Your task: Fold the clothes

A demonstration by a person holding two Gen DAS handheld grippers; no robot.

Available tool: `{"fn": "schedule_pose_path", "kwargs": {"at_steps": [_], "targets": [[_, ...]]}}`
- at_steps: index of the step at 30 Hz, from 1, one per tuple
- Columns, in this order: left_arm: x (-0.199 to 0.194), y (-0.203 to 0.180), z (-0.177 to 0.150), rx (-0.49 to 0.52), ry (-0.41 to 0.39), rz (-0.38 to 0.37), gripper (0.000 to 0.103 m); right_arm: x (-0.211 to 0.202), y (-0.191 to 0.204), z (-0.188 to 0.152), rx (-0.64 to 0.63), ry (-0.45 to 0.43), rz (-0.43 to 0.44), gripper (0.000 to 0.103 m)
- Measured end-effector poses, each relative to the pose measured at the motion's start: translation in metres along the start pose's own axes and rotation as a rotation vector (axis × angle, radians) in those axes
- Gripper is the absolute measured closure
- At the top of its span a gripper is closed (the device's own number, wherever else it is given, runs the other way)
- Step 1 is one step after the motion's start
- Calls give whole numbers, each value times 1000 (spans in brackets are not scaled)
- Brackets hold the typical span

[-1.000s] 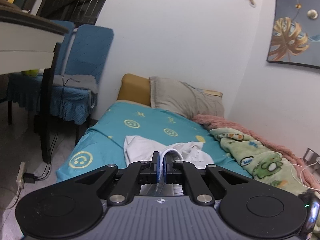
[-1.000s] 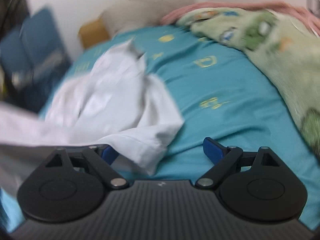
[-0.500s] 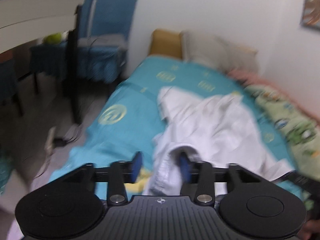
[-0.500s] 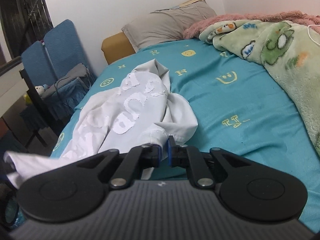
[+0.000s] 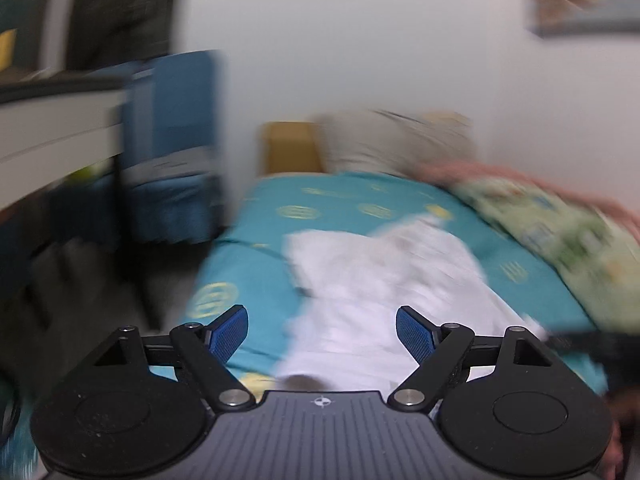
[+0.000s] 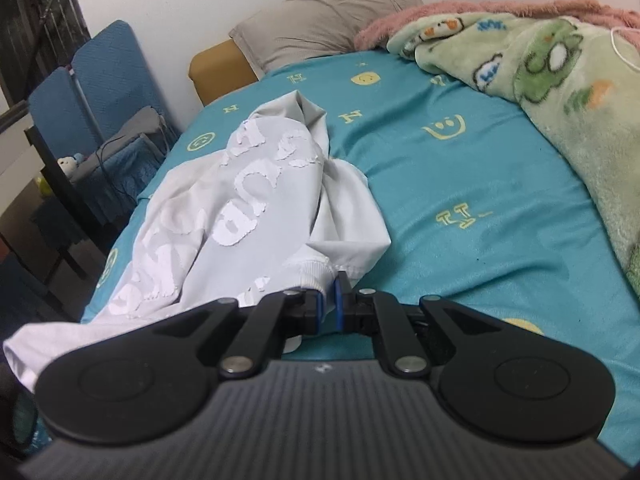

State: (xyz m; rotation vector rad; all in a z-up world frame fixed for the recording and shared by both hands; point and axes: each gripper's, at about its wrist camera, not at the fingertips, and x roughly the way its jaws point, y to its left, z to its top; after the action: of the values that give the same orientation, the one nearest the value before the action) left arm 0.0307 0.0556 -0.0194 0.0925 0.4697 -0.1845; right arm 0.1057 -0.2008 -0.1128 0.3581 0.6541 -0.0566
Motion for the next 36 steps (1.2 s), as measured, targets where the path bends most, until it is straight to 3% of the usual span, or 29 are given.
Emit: {"fn": "schedule_pose_path", "kwargs": {"at_steps": [4,9,13,18,22,24,28,36], "targets": [[5,-40,-7,228,-29,-43,20,-1,-11,3,85,11,19,94],[16,-71,-28,422,-17,-89,20,2,-27,5,204,42,42,94],[30,-100,-55,607,-14,-108,20,2,-29,3,216,51,49,94],[43,-119,-79,752,13,-133,20,-2,-30,6,217,34,68,94],[49,-129,-91,831,-12,-154,17,-2,-35,7,239,39,90,94],[56,-136,-100,877,-29,-116,16,-3,-35,7,240,39,96,94],[77,-137,-108,883,-21,32,16,-5,-34,8,243,26,110,94],[90,-88,-74,547,-3,398,14,-21,-37,12,240,-99,84,94]]}}
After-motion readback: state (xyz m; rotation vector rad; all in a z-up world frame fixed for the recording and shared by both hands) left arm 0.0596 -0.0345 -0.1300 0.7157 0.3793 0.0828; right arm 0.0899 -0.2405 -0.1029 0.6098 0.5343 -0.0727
